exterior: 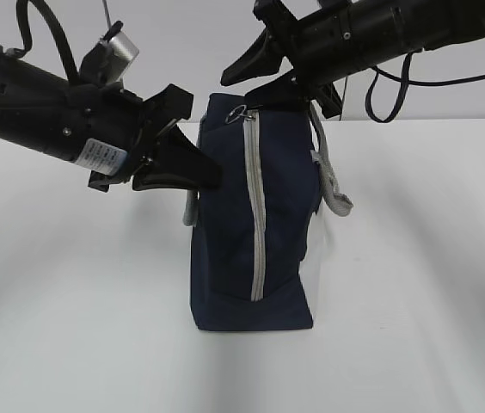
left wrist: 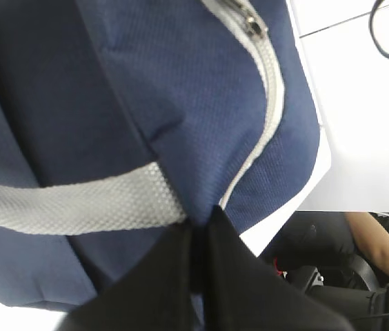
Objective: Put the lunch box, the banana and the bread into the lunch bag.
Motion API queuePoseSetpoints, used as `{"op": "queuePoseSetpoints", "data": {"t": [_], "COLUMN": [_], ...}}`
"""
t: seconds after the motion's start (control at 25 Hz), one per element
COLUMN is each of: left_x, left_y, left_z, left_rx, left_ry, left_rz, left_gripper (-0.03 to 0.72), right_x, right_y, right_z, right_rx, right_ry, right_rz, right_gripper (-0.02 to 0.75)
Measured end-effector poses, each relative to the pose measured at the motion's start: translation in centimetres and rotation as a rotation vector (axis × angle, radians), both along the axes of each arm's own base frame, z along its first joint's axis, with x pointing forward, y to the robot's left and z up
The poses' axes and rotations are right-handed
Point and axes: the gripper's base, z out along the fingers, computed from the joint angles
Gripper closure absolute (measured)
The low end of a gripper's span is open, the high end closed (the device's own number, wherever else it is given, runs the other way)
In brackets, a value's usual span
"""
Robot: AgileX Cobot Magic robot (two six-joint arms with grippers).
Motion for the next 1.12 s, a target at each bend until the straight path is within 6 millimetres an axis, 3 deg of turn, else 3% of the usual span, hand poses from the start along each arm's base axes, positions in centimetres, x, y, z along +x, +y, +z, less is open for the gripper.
{"op": "queuePoseSetpoints", "data": {"t": [0.64, 0.96, 1.12], "left_x": [0.0, 0.0, 0.0], "left_y": [0.0, 0.0, 0.0], "left_z": [0.0, 0.0, 0.0], "left_rx": [0.0, 0.0, 0.0], "left_ry": [0.0, -0.001, -0.001], "left_rz": [0.0, 0.001, 0.001], "left_gripper": [0.683, 0.683, 0.683], "right_x": [-0.3, 0.2, 0.3], "right_y": [-0.1, 0.0, 0.1], "right_z": [-0.4, -2.2, -1.8], "right_rx": [-0.042, -0.048, -0.037], "right_ry": [0.049, 0.11, 0.105], "right_rz": [0.018, 0.018, 0.018], "right_gripper": [0.411, 0.411, 0.411]}}
